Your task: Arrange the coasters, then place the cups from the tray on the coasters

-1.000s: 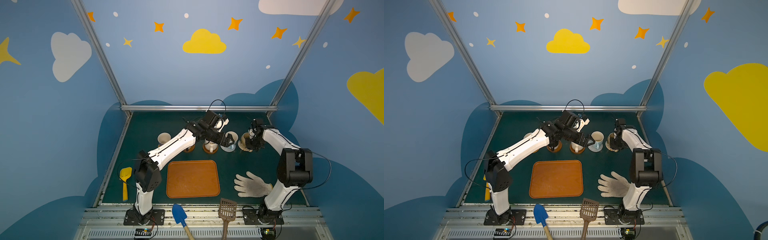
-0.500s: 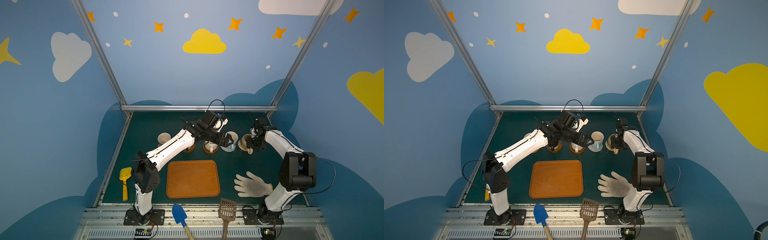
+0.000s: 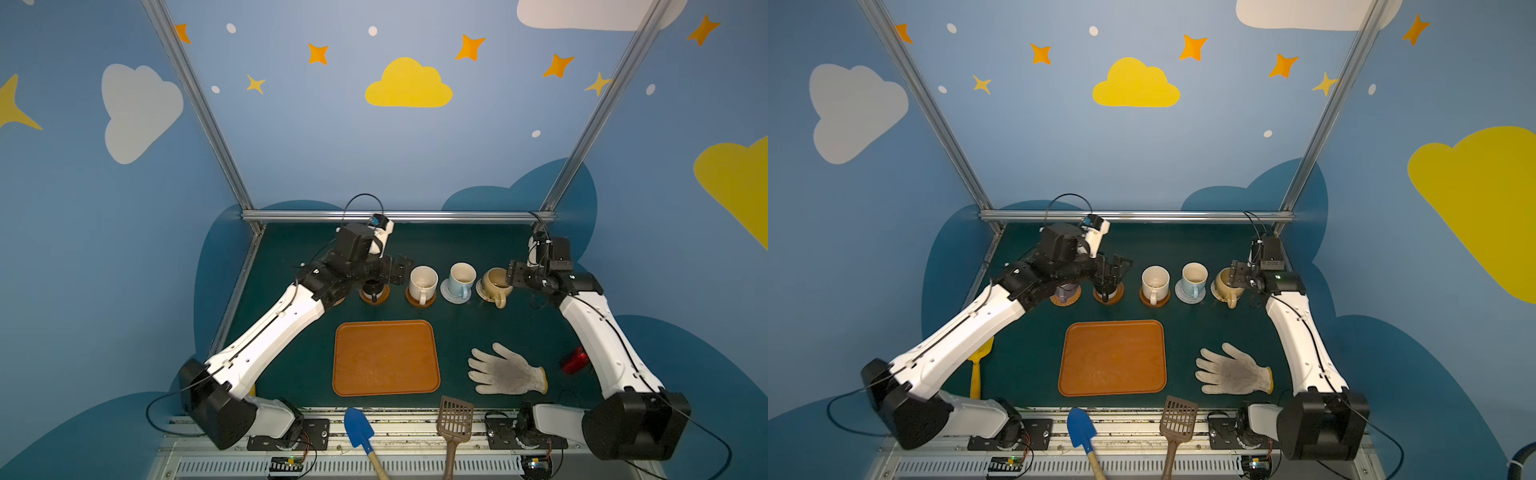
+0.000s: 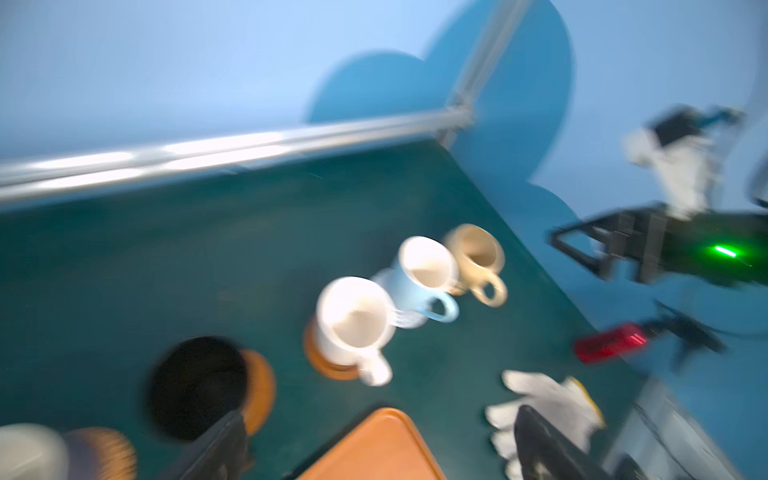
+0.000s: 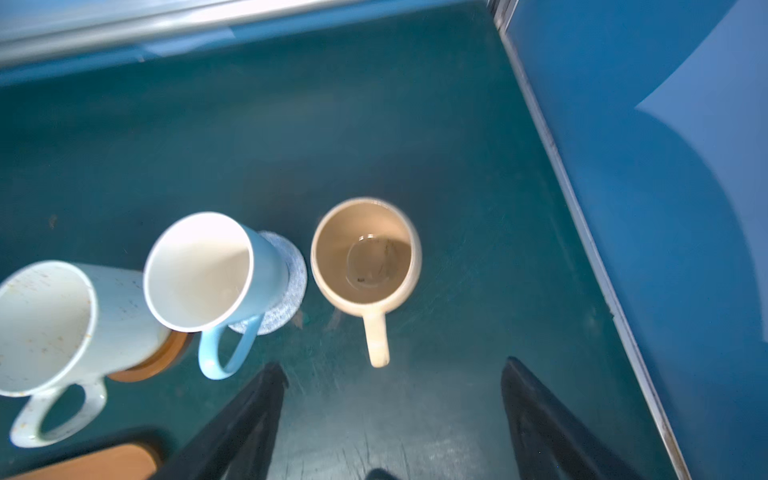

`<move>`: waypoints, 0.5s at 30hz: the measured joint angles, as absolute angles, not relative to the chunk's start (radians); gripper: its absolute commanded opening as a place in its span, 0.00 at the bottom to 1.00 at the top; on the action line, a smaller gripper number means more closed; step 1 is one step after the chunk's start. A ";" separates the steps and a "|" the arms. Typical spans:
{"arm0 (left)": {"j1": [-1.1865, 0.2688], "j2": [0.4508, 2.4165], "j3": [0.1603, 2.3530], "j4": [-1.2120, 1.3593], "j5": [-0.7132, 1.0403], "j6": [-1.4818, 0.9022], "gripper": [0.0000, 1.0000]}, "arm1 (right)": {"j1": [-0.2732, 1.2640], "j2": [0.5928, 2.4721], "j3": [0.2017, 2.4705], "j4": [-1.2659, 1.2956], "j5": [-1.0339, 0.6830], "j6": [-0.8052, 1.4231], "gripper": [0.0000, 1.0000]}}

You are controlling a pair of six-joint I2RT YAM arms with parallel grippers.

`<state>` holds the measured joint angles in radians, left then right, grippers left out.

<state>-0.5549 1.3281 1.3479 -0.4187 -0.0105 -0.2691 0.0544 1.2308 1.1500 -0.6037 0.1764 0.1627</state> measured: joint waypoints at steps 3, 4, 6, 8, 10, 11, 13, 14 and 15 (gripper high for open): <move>-0.447 1.227 1.214 -0.364 -0.105 -0.230 1.00 | 0.022 1.180 1.082 -0.531 0.179 0.164 0.90; -0.406 1.204 1.175 -0.357 -0.128 -0.219 1.00 | 0.001 1.168 1.053 -0.507 0.173 0.166 0.90; -0.331 1.173 1.096 -0.323 -0.186 -0.189 1.00 | -0.039 1.155 1.002 -0.460 0.151 0.171 0.90; -0.249 1.140 0.993 -0.265 -0.236 -0.151 1.00 | -0.072 1.145 0.940 -0.398 0.132 0.172 0.90; -0.174 1.110 0.891 -0.211 -0.269 -0.126 1.00 | -0.088 1.126 0.860 -0.318 0.118 0.163 0.88; -0.137 1.095 0.840 -0.184 -0.284 -0.115 1.00 | -0.089 1.108 0.807 -0.263 0.108 0.153 0.88; -0.092 1.073 0.762 -0.130 -0.315 -0.094 1.00 | -0.089 1.061 0.694 -0.152 0.091 0.139 0.89; -0.081 1.065 0.730 -0.103 -0.325 -0.080 1.00 | -0.089 1.038 0.636 -0.094 0.083 0.133 0.89; -0.078 1.060 0.707 -0.082 -0.333 -0.067 1.00 | -0.088 1.023 0.587 -0.043 0.076 0.129 0.89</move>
